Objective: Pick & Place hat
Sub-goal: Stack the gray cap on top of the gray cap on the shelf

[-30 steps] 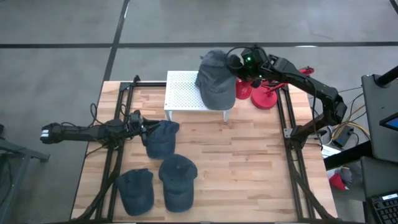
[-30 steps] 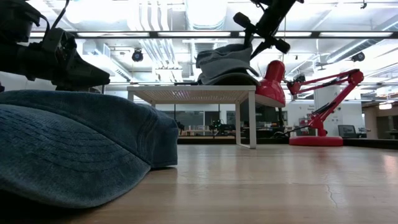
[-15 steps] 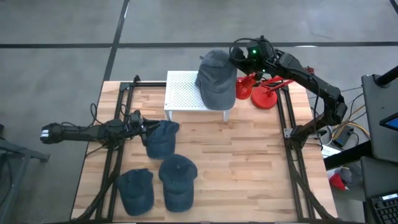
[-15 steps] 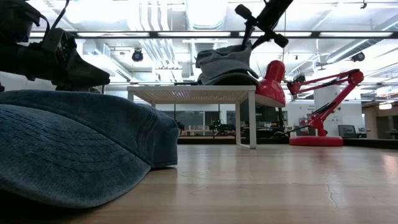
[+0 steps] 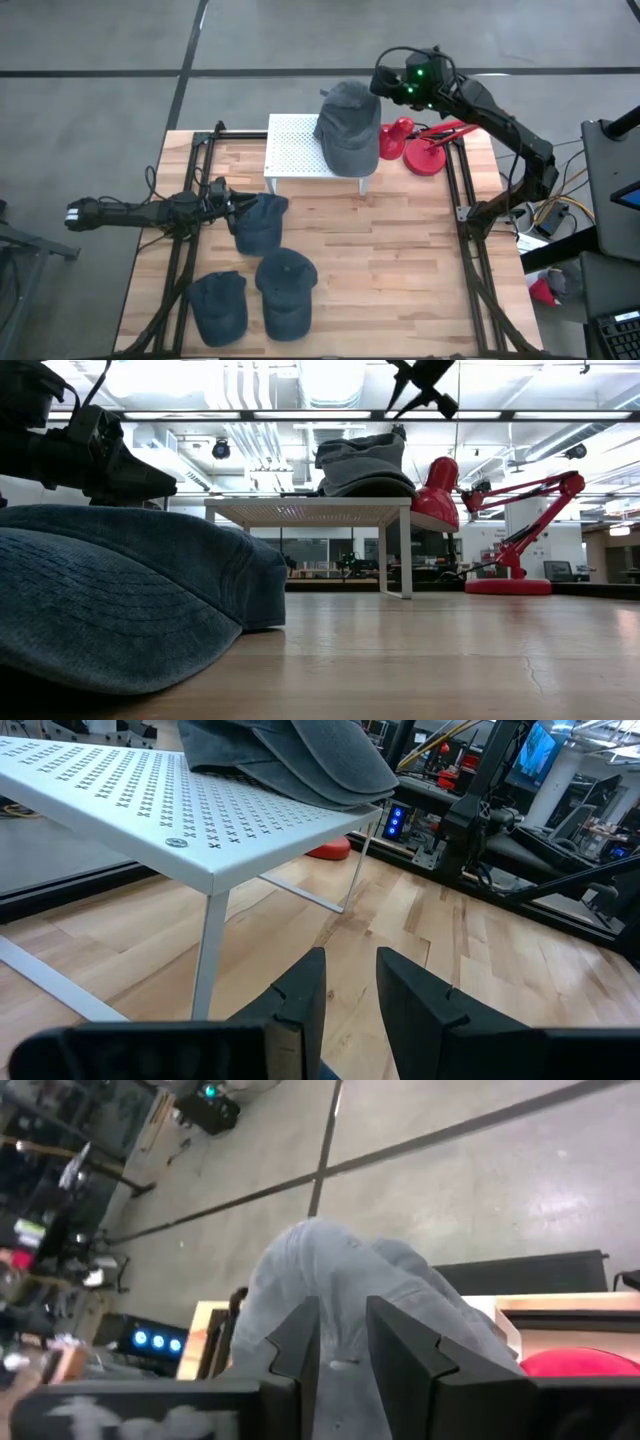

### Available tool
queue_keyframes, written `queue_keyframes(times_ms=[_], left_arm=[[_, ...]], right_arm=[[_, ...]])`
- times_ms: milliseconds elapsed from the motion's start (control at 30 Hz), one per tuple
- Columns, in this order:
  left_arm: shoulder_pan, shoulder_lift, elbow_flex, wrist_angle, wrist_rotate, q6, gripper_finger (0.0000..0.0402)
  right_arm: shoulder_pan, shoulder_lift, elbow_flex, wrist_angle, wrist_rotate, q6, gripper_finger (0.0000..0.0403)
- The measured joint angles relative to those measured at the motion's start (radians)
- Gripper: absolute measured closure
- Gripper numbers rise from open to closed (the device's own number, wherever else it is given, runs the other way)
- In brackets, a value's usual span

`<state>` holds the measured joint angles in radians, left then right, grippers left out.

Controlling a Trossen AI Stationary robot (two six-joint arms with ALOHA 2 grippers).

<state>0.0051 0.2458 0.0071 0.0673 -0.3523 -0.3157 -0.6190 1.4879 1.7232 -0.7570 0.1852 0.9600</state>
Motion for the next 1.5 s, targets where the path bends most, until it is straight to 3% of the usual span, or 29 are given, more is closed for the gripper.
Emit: queue_keyframes(times_ms=[400, 667, 1133, 1500], left_arm=[[0.0, 0.0, 0.0, 0.0, 0.0, 0.001, 0.0307], [0.0, 0.0, 0.0, 0.0, 0.0, -0.007, 0.0307], [0.0, 0.0, 0.0, 0.0, 0.0, -0.017, 0.0307], [0.0, 0.0, 0.0, 0.0, 0.0, -0.019, 0.0307]], right_arm=[[0.015, 0.09, -0.039, 0.076, -0.009, -0.129, 0.0351], [-0.025, 0.231, 0.047, 0.071, -0.002, -0.153, 0.0351], [-0.043, 0.419, 0.307, -0.222, -0.003, -0.173, 0.0351], [-0.04, 0.44, 0.406, -0.287, -0.005, -0.174, 0.0351]])
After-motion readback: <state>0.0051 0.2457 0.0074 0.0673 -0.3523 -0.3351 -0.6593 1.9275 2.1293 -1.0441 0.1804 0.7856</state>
